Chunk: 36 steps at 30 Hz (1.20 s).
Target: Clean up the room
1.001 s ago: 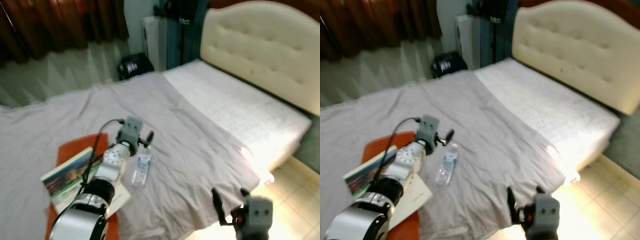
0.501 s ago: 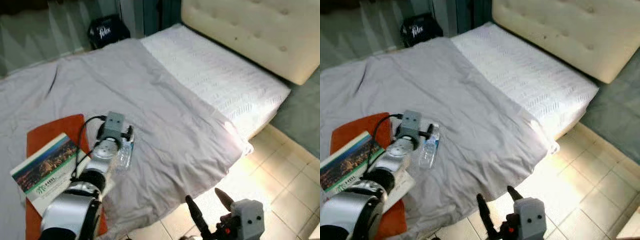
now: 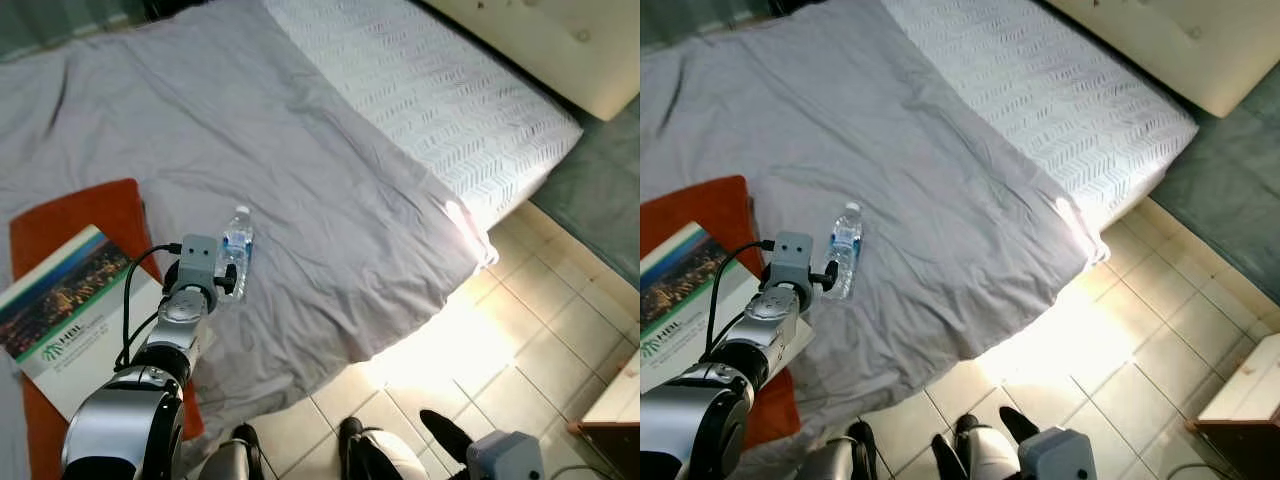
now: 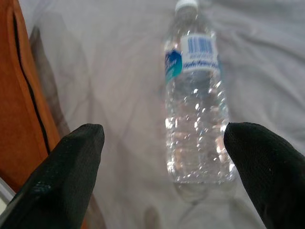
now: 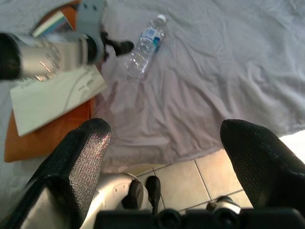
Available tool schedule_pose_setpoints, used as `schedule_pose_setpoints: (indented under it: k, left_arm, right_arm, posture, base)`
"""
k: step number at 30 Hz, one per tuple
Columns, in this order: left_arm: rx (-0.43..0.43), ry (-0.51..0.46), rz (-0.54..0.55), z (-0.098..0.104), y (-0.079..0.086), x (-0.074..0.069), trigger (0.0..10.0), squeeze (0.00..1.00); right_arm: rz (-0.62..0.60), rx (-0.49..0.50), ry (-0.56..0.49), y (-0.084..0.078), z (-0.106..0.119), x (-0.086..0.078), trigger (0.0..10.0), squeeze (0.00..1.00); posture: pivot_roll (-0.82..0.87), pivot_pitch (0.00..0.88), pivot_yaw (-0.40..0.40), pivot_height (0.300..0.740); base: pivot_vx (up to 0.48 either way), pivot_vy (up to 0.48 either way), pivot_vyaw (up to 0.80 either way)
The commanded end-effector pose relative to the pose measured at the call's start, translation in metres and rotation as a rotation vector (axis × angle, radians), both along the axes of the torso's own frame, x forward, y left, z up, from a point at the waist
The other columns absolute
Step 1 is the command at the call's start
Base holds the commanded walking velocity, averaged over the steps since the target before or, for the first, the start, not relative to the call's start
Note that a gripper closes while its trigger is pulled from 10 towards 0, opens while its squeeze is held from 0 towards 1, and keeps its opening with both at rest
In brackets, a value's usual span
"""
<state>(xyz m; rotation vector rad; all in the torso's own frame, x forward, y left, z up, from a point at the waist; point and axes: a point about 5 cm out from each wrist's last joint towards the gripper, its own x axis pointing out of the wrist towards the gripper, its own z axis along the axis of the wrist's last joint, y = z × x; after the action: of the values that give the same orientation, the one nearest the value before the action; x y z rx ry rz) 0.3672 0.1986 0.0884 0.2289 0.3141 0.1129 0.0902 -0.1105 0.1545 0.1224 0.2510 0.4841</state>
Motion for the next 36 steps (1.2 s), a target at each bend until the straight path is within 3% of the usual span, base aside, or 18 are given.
schedule_pose_setpoints:
  k: [1,7,8,9,16,21,22,25,30,31,36]
  left_arm:
    - [0.017,0.018,0.047,-0.006,0.009,-0.005,10.0,0.0]
    - [-0.049,0.004,0.004,-0.002,-0.003,0.0,10.0,0.0]
    - [-0.049,0.004,0.004,-0.002,-0.003,0.0,10.0,0.0]
    - [-0.116,0.017,0.001,-0.005,-0.008,-0.001,10.0,0.0]
    - [-0.191,0.033,-0.04,-0.011,-0.017,-0.003,10.0,0.0]
    - [-0.113,0.033,-0.034,-0.009,-0.018,-0.002,10.0,0.0]
    - [-0.047,0.035,-0.009,-0.009,-0.01,-0.003,10.0,0.0]
    - [0.006,0.045,-0.004,-0.01,-0.004,-0.005,10.0,0.0]
    - [0.029,0.034,0.001,-0.007,0.004,-0.004,10.0,0.0]
    - [0.02,0.028,0.005,-0.005,0.004,-0.003,0.0,0.0]
    - [-0.003,0.013,0.039,-0.001,0.01,-0.002,0.0,0.0]
  right_arm:
    - [0.006,0.018,-0.009,0.002,0.005,-0.008,10.0,0.0]
    - [0.015,0.025,0.051,0.007,0.002,-0.03,10.0,0.0]
    - [0.015,0.025,0.051,0.007,0.002,-0.03,10.0,0.0]
    - [0.016,0.037,0.055,0.012,0.003,-0.032,10.0,0.0]
    - [0.009,0.061,0.017,0.017,0.007,-0.03,10.0,0.0]
    - [-0.006,0.038,0.025,0.011,0.008,-0.041,10.0,0.0]
    - [-0.009,0.027,0.041,0.01,0.008,-0.046,10.0,0.0]
    - [-0.014,0.02,0.05,0.009,0.008,-0.049,10.0,0.0]
    - [-0.019,0.015,0.059,0.008,0.009,-0.055,10.0,0.0]
    - [-0.02,0.014,0.06,0.007,0.009,-0.056,10.0,0.0]
    - [-0.019,0.012,0.065,0.006,0.009,-0.057,10.0,0.0]
  posture:
    - [-0.45,0.459,-0.095,0.74]
    - [-0.45,0.47,-0.107,0.74]
    - [-0.45,0.47,-0.107,0.74]
    - [-0.45,0.476,-0.109,0.74]
    - [-0.48,0.462,-0.111,0.74]
    - [-0.5,0.471,-0.125,0.74]
    - [-0.5,0.472,-0.126,0.74]
    - [-0.51,0.47,-0.126,0.74]
    - [-0.5,0.463,-0.127,0.74]
    - [-0.5,0.463,-0.13,0.74]
    - [-0.5,0.466,-0.127,0.74]
  base:
    - [0.0,0.0,0.0]
    - [0.0,0.0,0.0]
    - [0.0,0.0,0.0]
    - [0.0,0.0,0.0]
    - [0.0,0.0,0.0]
    - [0.0,0.0,0.0]
    - [0.0,0.0,0.0]
    - [0.0,0.0,0.0]
    - [0.0,0.0,0.0]
    - [0.0,0.0,0.0]
    - [0.0,0.0,0.0]
